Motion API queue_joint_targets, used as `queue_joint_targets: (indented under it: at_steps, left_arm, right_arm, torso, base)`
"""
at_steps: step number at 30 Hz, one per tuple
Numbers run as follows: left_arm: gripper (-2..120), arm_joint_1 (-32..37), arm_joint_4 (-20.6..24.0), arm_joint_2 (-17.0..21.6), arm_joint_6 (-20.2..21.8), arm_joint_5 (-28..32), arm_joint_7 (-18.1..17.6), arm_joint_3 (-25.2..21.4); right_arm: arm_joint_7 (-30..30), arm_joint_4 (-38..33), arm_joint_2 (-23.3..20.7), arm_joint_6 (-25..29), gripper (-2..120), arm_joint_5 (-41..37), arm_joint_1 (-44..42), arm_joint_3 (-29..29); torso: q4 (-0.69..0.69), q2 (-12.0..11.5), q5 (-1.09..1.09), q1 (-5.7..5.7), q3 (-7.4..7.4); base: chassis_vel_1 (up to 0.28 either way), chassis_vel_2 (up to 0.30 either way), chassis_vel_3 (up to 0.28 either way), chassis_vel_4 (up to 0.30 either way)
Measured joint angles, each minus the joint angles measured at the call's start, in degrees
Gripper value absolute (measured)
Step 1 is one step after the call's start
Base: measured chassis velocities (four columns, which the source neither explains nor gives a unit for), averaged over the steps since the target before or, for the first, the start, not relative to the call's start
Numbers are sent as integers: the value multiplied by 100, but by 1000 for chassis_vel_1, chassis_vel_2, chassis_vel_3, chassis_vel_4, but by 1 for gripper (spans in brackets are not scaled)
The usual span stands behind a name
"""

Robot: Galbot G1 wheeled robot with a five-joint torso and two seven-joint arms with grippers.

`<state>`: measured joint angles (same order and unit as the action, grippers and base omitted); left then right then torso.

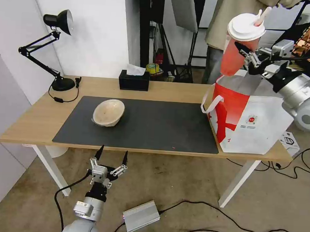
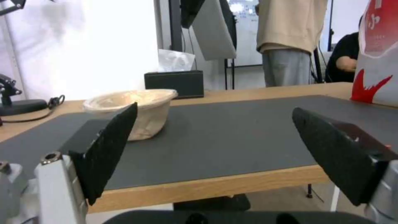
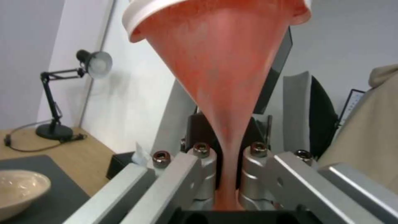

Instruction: Pick up the trash from the table and place it into the takeout bag.

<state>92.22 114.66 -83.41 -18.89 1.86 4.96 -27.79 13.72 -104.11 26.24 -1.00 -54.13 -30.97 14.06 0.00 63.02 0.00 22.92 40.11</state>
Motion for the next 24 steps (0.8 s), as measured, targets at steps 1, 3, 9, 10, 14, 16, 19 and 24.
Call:
queue_joint_targets:
  at_steps: [1, 3, 9, 10, 14, 16, 19, 24]
  left_arm:
    - [100, 6, 6, -1, -2, 0, 1, -2]
    - [100, 14, 11, -1, -4, -1, 0, -4]
    - [100, 30, 20, -2, -17, -1, 2, -19]
    - [100, 31, 20, 1, -24, 2, 1, -28]
    - [100, 32, 20, 15, -30, 13, 2, -51]
    - [100, 30, 20, 17, -33, 18, 3, -55]
    - [100, 27, 14, 14, -37, 18, 3, -51]
    - [100, 24, 4, 1, -42, 19, 5, -33]
  right_arm:
    - [14, 16, -29, 8, 3, 23, -13, 15]
    - [21, 31, -53, 17, 3, 48, -29, 27]
    - [70, 154, -89, 83, 3, 226, -164, 120]
    - [88, 210, -96, 108, 3, 284, -194, 130]
    - [127, 360, -113, 161, 3, 417, -253, 154]
    - [168, 502, -121, 221, 3, 563, -288, 157]
    - [190, 648, -119, 263, 3, 671, -312, 159]
    - [260, 945, -83, 387, 3, 915, -345, 160]
  torso:
    - [0, 0, 0, 0, 0]
    - [0, 0, 0, 0, 0]
    - [0, 0, 0, 0, 0]
    - [0, 0, 0, 0, 0]
    - [0, 0, 0, 0, 0]
    - [0, 0, 0, 0, 0]
    - [0, 0, 0, 0, 0]
    - [0, 0, 0, 0, 0]
  base:
    - [0, 0, 0, 0]
    - [0, 0, 0, 0]
    - [0, 0, 0, 0]
    - [0, 0, 0, 0]
    - [0, 0, 0, 0]
    - [0, 0, 0, 0]
    - [0, 0, 0, 0]
    - [0, 0, 0, 0]
